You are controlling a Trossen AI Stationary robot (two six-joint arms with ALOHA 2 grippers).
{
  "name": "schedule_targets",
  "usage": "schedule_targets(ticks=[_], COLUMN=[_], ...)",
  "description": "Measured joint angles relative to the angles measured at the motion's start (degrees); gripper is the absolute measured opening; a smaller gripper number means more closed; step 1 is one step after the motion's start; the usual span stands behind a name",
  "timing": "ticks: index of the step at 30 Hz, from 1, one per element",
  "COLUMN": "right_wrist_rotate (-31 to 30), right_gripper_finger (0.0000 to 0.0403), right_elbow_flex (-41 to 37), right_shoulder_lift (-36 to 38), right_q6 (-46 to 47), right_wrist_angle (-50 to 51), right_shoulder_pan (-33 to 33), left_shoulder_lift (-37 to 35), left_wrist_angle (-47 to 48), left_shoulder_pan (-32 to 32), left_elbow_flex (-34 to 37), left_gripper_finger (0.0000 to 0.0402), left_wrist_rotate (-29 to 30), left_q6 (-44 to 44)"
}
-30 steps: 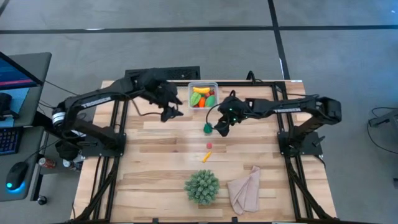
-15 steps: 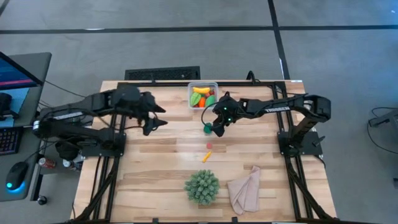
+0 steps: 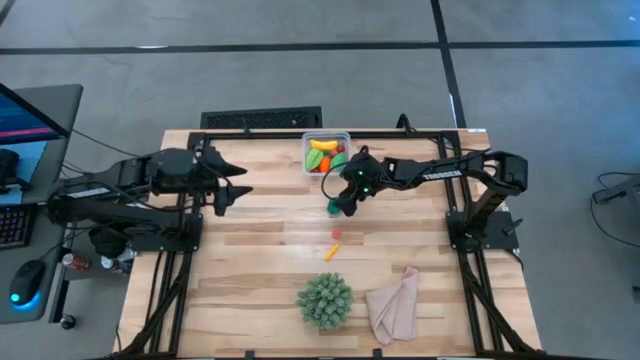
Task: Pick and placing Produce into tupperware
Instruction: Put the bell pepper into the transparent bin
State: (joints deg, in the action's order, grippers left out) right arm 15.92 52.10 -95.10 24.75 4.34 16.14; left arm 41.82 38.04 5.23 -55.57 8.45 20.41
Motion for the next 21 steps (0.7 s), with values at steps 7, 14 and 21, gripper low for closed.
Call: schedule_targets(ticks=[7,14,21], right_wrist_rotate=[-0.3,-5.7,-7.5], right_gripper_finger=[0.0256,0.0256,0.0256], right_elbow_flex=[0.0,0.0,0.0], right_shoulder_lift=[0.0,0.0,0.0], right_q6=[8.0,11.3,10.8], right_wrist_angle=[0.1,0.5,0.5], right_shoulder_pan=[0.6,0.6,-0.6], left_shoulder_lift=[-0.2,-0.2,-0.2], left_wrist_angle=[-0.2,-0.9,-3.1], left_shoulder_pan=[-1.1,-1.2,-1.2], left_elbow_flex=[0.3,0.3,0.3], left_gripper_finger=[0.0284,0.0284,0.0284], left_wrist_rotate=[0.0,0.0,0.0], left_q6=[0.4,0.4,0.4])
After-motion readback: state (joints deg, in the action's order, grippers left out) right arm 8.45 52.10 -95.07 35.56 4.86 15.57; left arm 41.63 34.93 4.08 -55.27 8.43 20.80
